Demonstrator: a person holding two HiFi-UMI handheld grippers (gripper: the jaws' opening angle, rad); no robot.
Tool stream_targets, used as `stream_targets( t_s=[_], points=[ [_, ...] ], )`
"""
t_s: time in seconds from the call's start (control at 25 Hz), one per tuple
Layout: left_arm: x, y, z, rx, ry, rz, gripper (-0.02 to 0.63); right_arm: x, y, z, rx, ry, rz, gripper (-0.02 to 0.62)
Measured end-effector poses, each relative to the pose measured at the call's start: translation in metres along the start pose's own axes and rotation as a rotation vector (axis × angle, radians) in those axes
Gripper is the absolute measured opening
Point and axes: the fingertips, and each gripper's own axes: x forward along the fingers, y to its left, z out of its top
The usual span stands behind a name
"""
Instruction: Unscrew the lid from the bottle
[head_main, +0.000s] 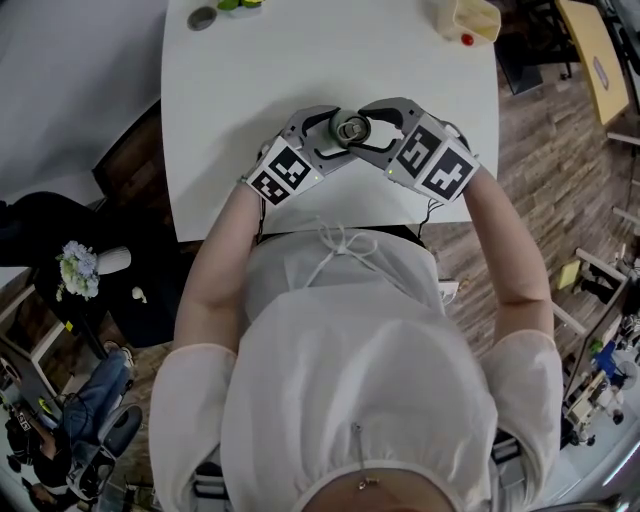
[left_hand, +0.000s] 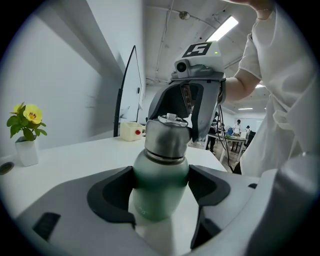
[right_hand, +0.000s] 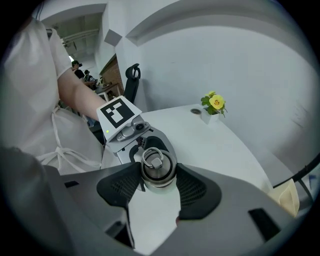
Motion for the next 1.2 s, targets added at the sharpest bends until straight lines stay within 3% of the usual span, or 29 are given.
stream_targets(
  t_s=[0.52, 0.72, 0.92, 1.2],
  points=[
    [0.000, 0.000, 0.000, -0.010, 0.004, -0.040, 0.365, 0.001, 0.005, -0.004, -0.413, 0.231, 0.188, 0.239],
    [-0.001, 0.000, 0.001, -0.010, 0.002, -0.039, 0.365, 0.001, 0.006, -0.004, -0.500, 0.275, 0.220, 0.241],
    [0.001, -0.001, 0.000, -0.010, 0.009, -0.051, 0.365, -0.002, 0.005, -0.002, -0.395, 0.227, 0.166, 0.243],
    [-0.001, 0.000, 0.001, -0.007, 0.017, -0.046, 0.365, -0.008, 0.006, -0.001, -0.004, 0.113, 0.102, 0.318]
  ],
)
